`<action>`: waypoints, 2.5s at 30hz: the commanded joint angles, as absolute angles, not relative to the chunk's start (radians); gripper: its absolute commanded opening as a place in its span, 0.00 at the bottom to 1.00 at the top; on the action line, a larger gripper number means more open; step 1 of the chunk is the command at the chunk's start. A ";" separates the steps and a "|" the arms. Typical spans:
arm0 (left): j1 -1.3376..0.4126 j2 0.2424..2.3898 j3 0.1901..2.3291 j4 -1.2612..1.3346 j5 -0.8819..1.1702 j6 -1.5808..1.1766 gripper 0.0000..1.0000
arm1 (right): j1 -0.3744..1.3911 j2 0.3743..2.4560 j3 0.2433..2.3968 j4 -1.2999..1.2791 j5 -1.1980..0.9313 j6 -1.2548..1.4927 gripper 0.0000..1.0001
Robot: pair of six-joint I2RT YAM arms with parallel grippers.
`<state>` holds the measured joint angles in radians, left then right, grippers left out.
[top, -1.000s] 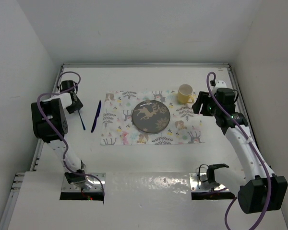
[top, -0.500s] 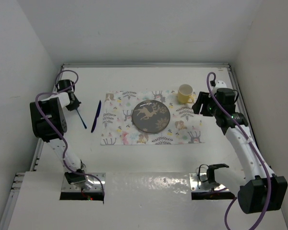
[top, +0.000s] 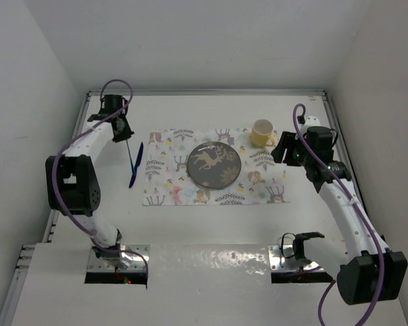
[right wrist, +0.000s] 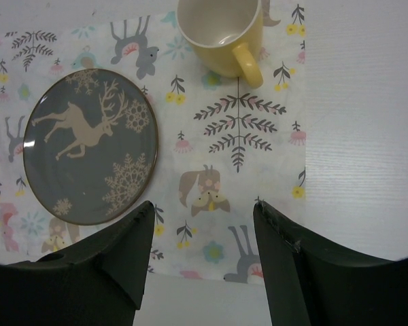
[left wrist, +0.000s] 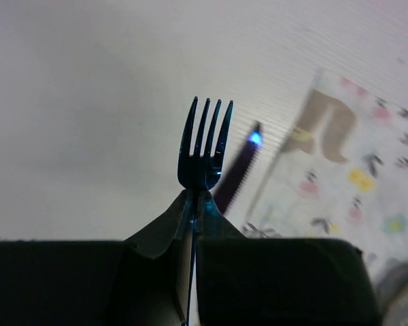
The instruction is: Set the dinner table for one person
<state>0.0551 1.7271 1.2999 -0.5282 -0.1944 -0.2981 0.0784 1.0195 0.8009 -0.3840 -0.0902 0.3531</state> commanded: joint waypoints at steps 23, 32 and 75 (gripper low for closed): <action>-0.396 1.847 1.273 -0.405 -0.242 -0.489 0.00 | 0.081 0.956 0.761 -0.344 -0.087 0.356 0.59; -0.397 1.878 1.206 -0.339 -0.271 -0.462 0.00 | 0.081 0.957 0.750 -0.337 -0.086 0.362 0.59; -0.114 1.654 1.003 -0.460 -0.224 -0.233 0.51 | 0.081 0.864 0.719 -0.411 -0.097 0.368 0.62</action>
